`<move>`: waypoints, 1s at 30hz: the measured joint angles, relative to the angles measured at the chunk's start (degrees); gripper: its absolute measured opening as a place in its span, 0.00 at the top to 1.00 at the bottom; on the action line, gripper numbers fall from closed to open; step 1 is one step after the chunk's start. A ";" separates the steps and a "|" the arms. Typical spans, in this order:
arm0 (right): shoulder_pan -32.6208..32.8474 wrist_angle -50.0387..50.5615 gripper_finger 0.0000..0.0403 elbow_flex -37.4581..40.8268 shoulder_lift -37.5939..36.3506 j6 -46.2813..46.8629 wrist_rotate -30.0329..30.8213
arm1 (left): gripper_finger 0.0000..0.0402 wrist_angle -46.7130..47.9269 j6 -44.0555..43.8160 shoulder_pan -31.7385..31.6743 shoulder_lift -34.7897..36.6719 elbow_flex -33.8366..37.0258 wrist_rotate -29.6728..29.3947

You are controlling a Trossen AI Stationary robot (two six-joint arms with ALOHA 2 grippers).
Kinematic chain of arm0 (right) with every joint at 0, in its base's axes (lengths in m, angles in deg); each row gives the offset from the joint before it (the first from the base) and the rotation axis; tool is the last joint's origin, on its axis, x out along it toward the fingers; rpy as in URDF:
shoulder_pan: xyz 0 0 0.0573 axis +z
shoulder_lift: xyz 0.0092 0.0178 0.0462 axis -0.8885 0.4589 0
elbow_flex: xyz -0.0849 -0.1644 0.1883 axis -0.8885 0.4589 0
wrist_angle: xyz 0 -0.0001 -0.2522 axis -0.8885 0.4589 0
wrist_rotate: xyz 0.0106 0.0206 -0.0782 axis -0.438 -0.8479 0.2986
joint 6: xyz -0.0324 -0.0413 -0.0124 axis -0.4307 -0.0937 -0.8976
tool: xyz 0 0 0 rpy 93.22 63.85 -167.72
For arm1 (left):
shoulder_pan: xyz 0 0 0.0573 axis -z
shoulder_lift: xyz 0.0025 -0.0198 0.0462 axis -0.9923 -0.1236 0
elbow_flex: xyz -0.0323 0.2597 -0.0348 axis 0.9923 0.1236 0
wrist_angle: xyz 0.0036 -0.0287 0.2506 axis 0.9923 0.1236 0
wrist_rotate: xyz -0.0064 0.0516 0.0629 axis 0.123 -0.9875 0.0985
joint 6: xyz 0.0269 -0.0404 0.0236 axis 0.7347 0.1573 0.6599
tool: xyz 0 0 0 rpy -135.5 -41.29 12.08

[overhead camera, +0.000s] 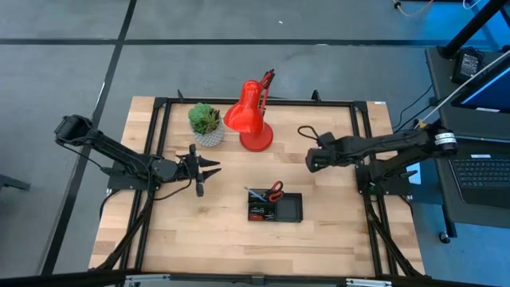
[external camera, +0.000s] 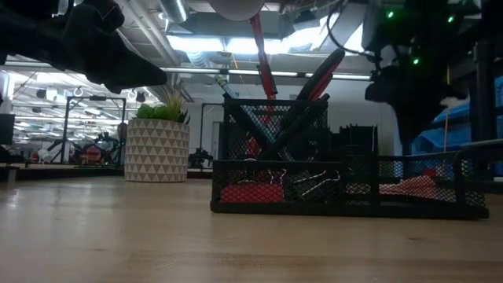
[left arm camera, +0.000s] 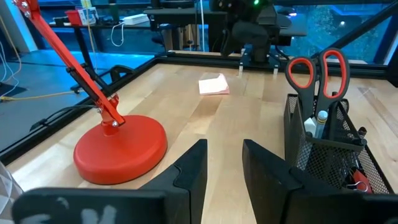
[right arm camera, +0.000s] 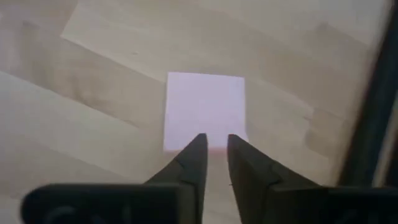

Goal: Pick and place office supplies into organizer
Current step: Put the pink sticky note into the black desk organizer

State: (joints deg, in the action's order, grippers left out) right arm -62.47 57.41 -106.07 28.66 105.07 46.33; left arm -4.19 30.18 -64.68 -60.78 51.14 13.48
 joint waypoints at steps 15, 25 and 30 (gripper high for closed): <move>-8.14 -19.05 0.98 12.07 0.00 -7.94 -6.39 | 0.76 0.17 0.00 -0.01 -0.02 -0.02 0.01; -8.26 -27.17 0.99 18.59 -0.02 -7.62 -10.85 | 0.76 0.35 0.00 -0.02 -0.02 -0.02 0.00; -8.23 -30.06 0.99 20.73 -0.28 -7.46 -10.13 | 0.76 0.36 0.00 -0.02 -0.02 -0.02 0.00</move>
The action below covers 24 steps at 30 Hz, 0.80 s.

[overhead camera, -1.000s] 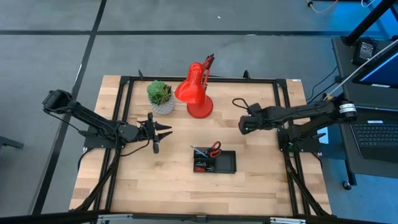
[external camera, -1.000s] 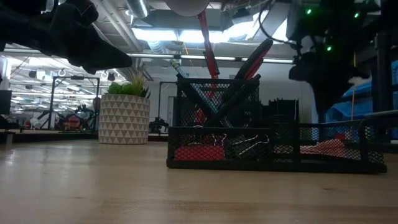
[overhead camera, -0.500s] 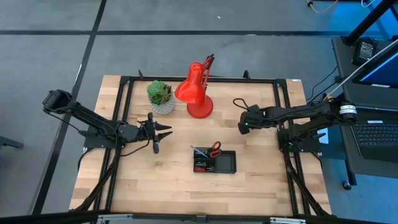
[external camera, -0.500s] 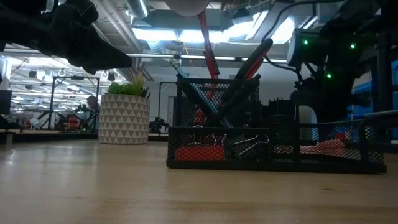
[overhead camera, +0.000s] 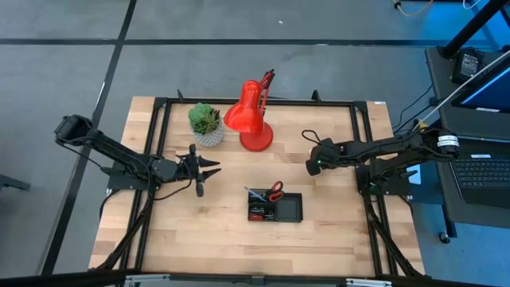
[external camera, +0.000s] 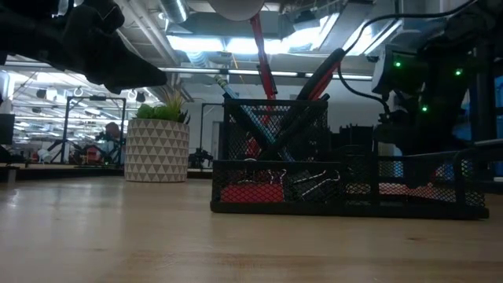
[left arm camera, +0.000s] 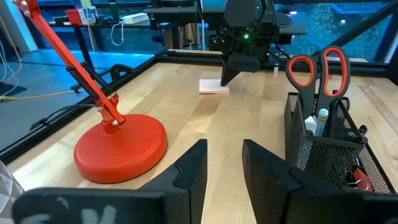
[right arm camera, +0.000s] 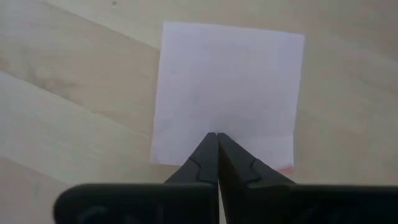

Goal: Pick and place office supplies into organizer
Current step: Put the pink sticky note into the black desk organizer

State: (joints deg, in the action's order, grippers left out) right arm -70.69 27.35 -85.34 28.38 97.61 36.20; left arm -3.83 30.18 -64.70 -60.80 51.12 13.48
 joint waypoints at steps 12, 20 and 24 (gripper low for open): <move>0.02 -9.71 0.99 0.38 0.38 -10.62 -2.53 | 0.76 0.15 1.45 0.01 0.00 0.00 0.00; 0.07 -19.12 0.99 0.08 5.56 -19.85 -9.34 | 0.76 4.14 1.51 0.02 0.00 0.00 -0.09; 0.22 -26.16 0.99 -0.02 9.33 -24.09 -10.98 | 0.76 4.69 5.28 0.01 0.00 0.00 -0.22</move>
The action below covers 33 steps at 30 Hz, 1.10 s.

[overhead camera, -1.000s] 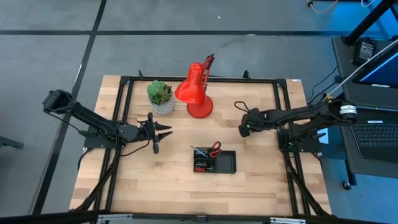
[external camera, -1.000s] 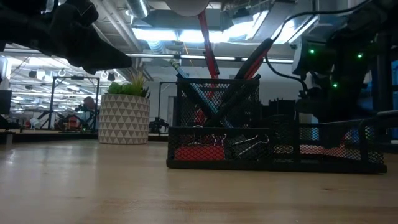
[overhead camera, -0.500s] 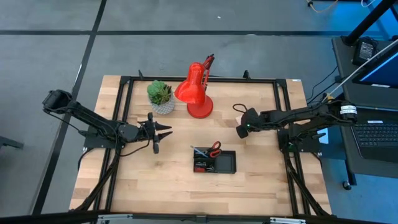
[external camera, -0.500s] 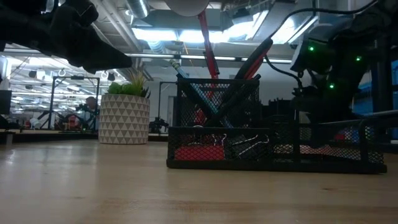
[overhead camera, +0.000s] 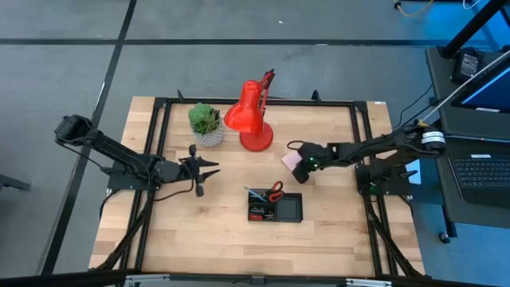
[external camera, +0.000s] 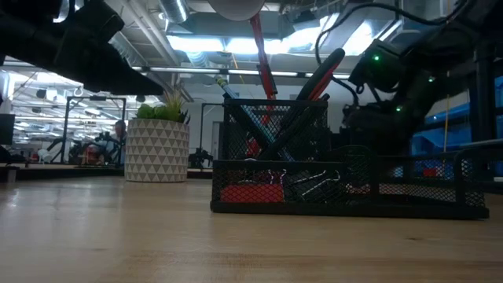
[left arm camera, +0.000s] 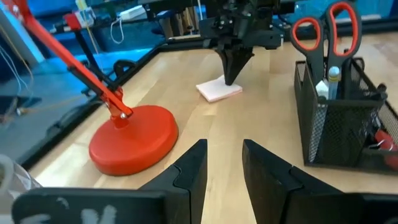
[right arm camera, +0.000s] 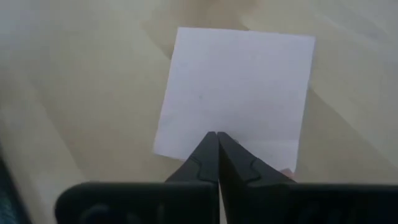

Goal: Pick and place office supplies into organizer
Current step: Put the pink sticky note into the black desk organizer

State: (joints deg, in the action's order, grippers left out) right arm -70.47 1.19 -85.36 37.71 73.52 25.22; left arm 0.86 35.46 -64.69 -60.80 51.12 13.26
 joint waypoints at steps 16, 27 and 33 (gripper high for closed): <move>0.50 -11.96 0.99 -7.35 12.72 -12.76 -10.50 | 0.76 1.52 33.25 -0.96 -4.75 0.00 -0.17; 0.50 -11.06 0.99 -18.95 22.72 -19.55 -16.08 | 0.76 -14.94 50.97 -11.19 -19.28 -0.12 10.41; 0.50 -10.81 0.99 -21.68 24.79 -19.56 -17.83 | 0.76 -15.47 63.69 -13.56 -25.56 -2.95 10.89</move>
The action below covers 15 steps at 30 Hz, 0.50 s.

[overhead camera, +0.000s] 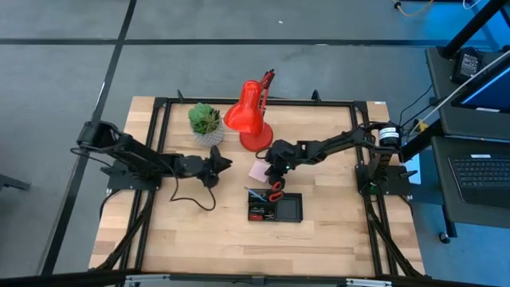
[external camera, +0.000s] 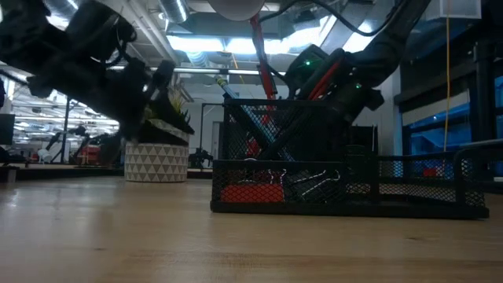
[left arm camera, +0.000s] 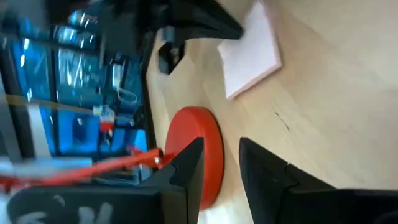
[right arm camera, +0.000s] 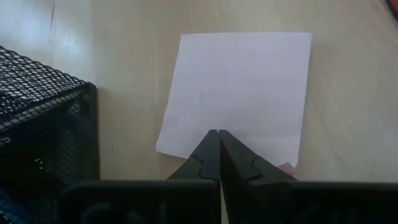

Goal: Pick and place office supplies into organizer
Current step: Put the pink sticky note into the black desk organizer

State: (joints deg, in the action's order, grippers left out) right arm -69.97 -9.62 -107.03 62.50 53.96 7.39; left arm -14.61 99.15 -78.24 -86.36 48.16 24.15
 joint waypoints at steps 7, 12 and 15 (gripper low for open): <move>0.02 0.48 0.99 -0.49 0.08 0.19 -0.02 | 0.76 0.09 12.77 -0.04 -8.29 -4.33 0.48; 0.02 0.74 0.99 -0.55 0.08 0.28 0.07 | 0.72 2.15 8.86 -0.85 -13.74 -9.69 1.34; 0.00 0.74 0.99 -0.55 0.08 0.37 -0.33 | 0.68 8.68 5.79 -1.41 -15.08 -13.71 1.59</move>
State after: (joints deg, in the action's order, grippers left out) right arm -69.97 -8.88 -107.58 62.58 54.33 7.06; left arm -5.93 104.93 -79.65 -101.43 34.45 25.74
